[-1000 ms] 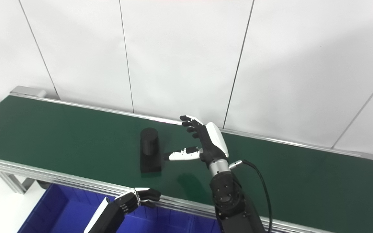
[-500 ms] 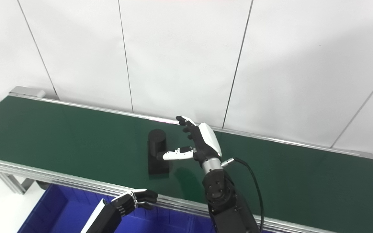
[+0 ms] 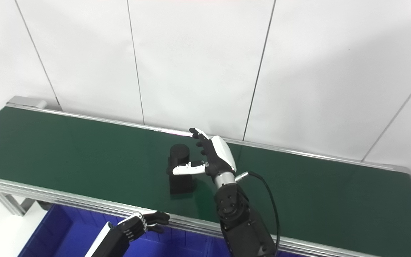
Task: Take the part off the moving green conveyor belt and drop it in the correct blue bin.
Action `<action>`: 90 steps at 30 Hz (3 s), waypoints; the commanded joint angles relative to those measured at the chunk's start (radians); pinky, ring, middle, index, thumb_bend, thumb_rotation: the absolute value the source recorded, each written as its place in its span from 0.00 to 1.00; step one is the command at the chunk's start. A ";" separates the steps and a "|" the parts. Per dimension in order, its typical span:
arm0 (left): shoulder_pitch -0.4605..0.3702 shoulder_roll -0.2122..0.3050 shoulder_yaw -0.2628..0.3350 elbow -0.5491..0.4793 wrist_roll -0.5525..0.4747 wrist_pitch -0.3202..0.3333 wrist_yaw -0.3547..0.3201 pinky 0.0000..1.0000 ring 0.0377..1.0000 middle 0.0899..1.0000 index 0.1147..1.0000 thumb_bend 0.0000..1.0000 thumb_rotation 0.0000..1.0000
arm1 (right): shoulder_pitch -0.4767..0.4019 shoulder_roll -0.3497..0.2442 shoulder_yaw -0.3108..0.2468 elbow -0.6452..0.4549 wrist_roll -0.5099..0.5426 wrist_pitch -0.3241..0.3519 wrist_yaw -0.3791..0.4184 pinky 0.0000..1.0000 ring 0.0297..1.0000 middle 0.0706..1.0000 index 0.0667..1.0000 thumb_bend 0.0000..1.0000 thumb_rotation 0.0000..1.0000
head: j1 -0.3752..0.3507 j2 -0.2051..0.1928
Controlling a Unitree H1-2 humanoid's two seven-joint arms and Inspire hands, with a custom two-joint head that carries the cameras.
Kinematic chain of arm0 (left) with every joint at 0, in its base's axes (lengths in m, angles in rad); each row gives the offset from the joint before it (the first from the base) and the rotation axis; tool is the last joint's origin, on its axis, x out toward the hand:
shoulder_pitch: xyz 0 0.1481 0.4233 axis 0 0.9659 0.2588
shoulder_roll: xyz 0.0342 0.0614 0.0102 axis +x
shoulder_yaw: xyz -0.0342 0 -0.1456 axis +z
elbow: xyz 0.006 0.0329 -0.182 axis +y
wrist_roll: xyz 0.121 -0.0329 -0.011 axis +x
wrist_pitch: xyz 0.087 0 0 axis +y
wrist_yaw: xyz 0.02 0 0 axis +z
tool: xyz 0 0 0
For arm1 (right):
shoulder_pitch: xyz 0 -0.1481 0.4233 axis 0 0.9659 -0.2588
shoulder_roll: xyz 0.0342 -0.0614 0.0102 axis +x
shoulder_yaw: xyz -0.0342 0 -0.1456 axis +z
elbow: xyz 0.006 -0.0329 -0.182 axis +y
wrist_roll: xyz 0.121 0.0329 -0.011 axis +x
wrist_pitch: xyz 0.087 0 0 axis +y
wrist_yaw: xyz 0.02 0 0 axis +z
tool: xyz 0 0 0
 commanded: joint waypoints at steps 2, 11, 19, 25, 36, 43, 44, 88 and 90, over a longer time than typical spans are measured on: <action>0.007 0.004 0.002 -0.033 -0.026 -0.040 -0.015 0.69 0.74 0.75 0.71 0.99 0.30 | -0.050 0.028 0.004 0.009 -0.005 -0.072 -0.047 0.73 0.80 0.84 0.86 0.90 0.23 | -0.020 0.003; 0.027 -0.008 0.031 -0.046 -0.069 -0.040 -0.065 0.73 0.77 0.77 0.73 0.98 0.27 | -0.057 0.042 0.012 0.066 -0.003 -0.064 -0.066 0.71 0.79 0.84 0.84 0.79 0.14 | -0.078 0.023; 0.029 -0.008 0.056 -0.044 -0.068 -0.041 -0.090 0.77 0.80 0.80 0.76 0.95 0.32 | -0.058 0.058 0.003 0.120 0.008 -0.078 -0.111 0.53 0.66 0.80 0.81 0.69 0.00 | -0.154 0.039; 0.033 -0.025 0.078 -0.045 -0.106 -0.041 -0.127 0.83 0.82 0.81 0.77 0.97 0.30 | -0.052 0.055 -0.001 0.168 -0.003 -0.117 -0.187 0.51 0.59 0.67 0.71 0.58 0.00 | -0.166 0.052; 0.022 -0.053 0.127 -0.030 -0.130 -0.041 -0.199 0.84 0.83 0.82 0.79 0.95 0.31 | -0.038 0.054 -0.014 0.183 -0.016 -0.121 -0.313 0.42 0.41 0.49 0.47 0.51 0.00 | -0.172 0.061; 0.018 -0.070 0.143 -0.032 -0.132 -0.041 -0.218 0.84 0.83 0.83 0.79 0.96 0.30 | -0.012 0.054 -0.029 0.153 -0.004 -0.133 -0.351 0.39 0.42 0.51 0.43 0.51 0.00 | -0.175 0.059; 0.017 -0.072 0.145 -0.032 -0.130 -0.041 -0.220 0.83 0.83 0.82 0.79 0.96 0.31 | -0.009 0.054 -0.030 0.150 -0.004 -0.136 -0.355 0.36 0.44 0.51 0.42 0.50 0.00 | -0.175 0.059; -0.040 -0.028 0.098 -0.061 -0.178 -0.034 -0.231 0.90 0.86 0.85 0.83 0.91 0.37 | 0.673 -0.011 -0.072 -0.999 -0.083 0.046 -0.114 0.41 0.39 0.52 0.42 0.49 0.00 | -0.267 0.205; -0.037 -0.022 0.097 -0.063 -0.181 -0.036 -0.226 0.89 0.85 0.85 0.83 0.90 0.40 | 0.712 -0.017 -0.072 -1.026 -0.085 0.039 -0.106 0.41 0.37 0.53 0.42 0.49 0.00 | -0.270 0.217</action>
